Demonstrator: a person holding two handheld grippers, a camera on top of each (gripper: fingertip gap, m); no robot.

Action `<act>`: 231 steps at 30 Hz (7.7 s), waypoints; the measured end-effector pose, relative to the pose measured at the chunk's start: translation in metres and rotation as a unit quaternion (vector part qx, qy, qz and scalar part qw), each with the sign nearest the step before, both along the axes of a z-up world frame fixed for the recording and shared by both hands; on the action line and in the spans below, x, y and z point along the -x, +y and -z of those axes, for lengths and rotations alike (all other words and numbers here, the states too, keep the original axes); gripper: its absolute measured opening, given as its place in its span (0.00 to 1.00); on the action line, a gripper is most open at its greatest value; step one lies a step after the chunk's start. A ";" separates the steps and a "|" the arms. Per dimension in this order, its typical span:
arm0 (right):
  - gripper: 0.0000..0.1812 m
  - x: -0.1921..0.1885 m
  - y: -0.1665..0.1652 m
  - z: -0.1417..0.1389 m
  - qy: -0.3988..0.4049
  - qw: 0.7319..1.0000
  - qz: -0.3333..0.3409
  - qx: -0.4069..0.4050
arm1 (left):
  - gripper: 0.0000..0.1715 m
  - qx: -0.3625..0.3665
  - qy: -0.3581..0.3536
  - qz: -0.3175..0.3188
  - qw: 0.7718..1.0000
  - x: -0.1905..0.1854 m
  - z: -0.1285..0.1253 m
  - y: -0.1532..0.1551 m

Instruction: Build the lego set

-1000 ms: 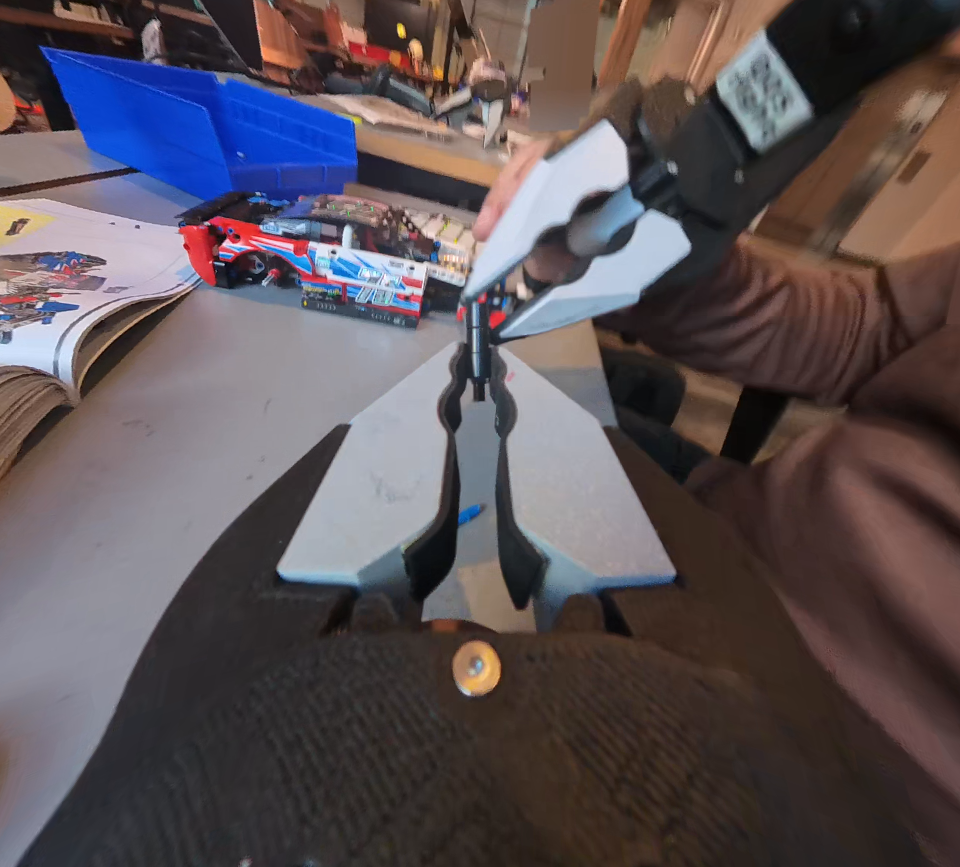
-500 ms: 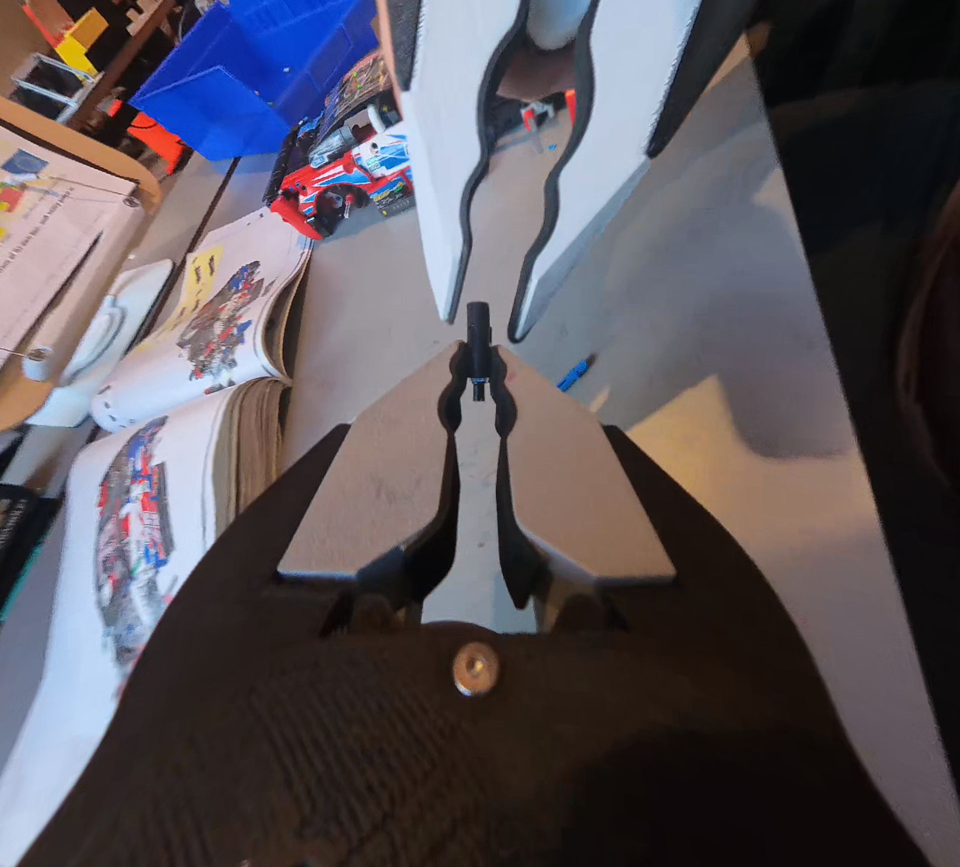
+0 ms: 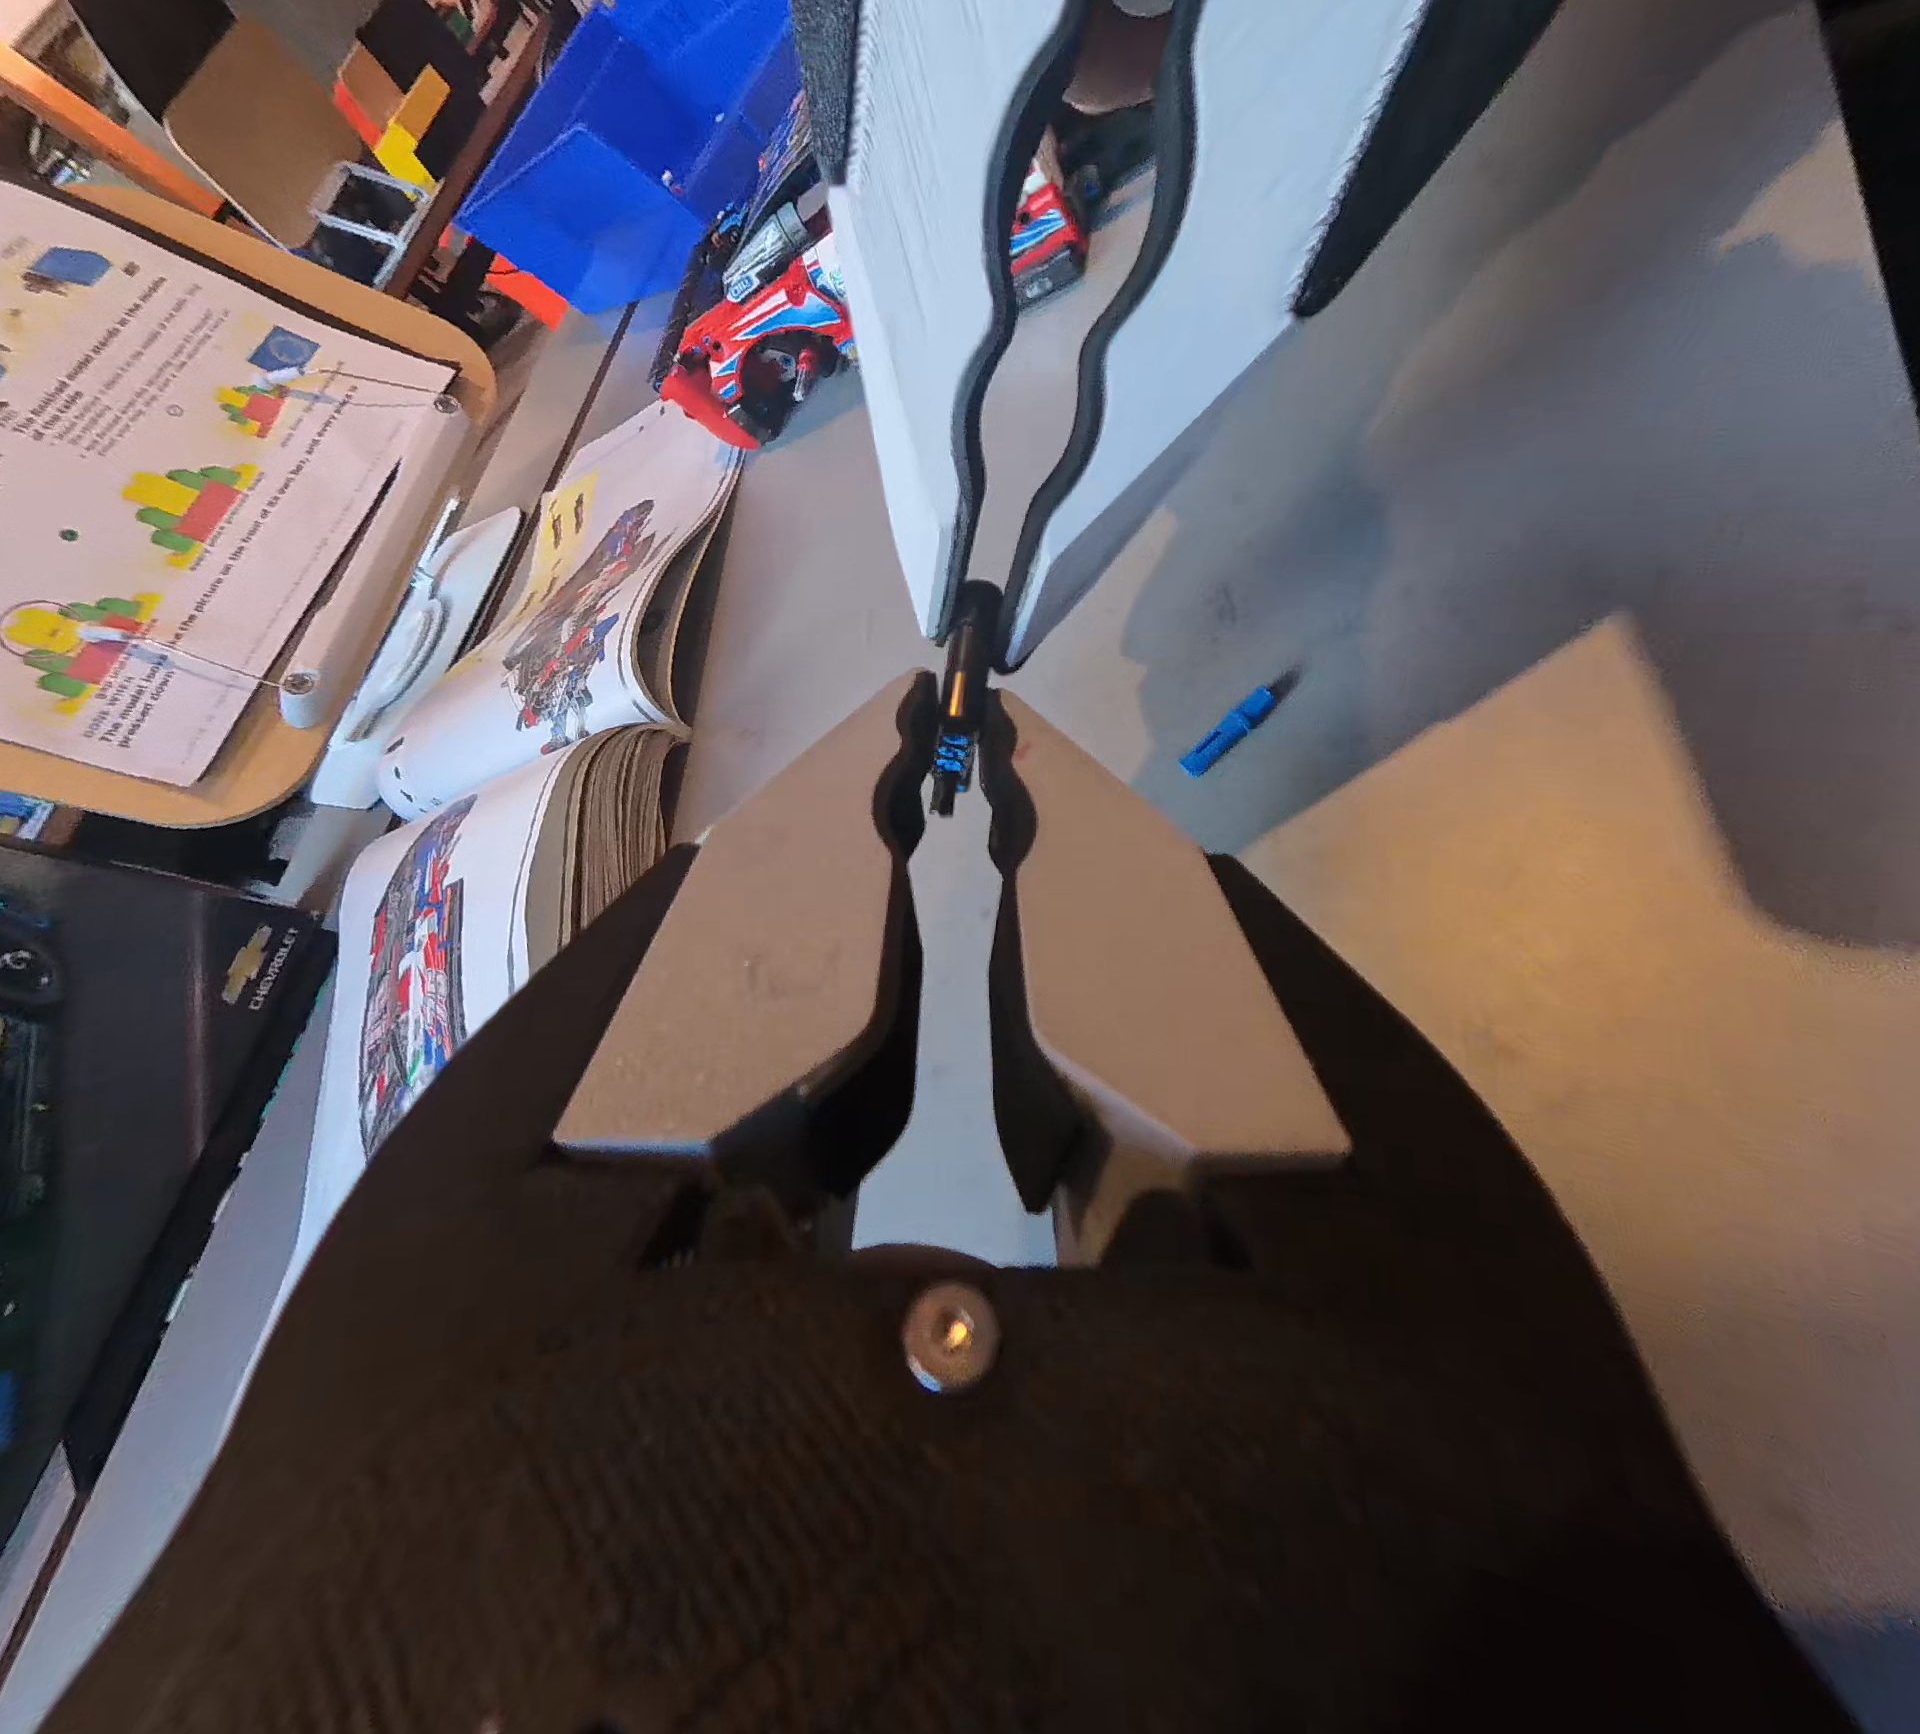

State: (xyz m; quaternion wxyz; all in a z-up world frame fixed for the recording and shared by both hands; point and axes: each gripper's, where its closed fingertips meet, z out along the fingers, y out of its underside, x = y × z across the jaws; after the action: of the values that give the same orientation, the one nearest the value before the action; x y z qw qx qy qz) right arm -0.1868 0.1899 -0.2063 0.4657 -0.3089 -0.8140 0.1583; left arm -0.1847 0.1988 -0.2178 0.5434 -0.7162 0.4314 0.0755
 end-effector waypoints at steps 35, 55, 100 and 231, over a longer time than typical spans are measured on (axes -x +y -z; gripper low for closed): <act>0.04 -0.021 -0.001 0.014 0.025 0.999 0.005 0.043 | 0.03 -0.004 -0.020 0.040 0.999 -0.024 0.008 -0.006; 0.04 -0.046 0.044 -0.018 0.128 0.988 0.081 0.009 | 0.02 -0.122 0.031 0.047 0.991 -0.008 -0.014 -0.001; 0.11 -0.029 -0.011 0.058 -0.082 0.956 0.143 0.245 | 0.36 0.219 -0.073 0.062 0.971 0.037 0.043 -0.009; 0.03 -0.033 -0.021 0.063 -0.096 0.966 0.077 0.228 | 0.28 0.194 -0.283 -0.044 0.938 0.048 -0.002 0.074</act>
State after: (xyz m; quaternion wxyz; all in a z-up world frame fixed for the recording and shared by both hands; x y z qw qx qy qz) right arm -0.1536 0.1687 -0.2690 0.3138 -0.4826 -0.7709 0.2725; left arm -0.2328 0.2730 -0.2160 0.4898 -0.8176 0.2345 -0.1912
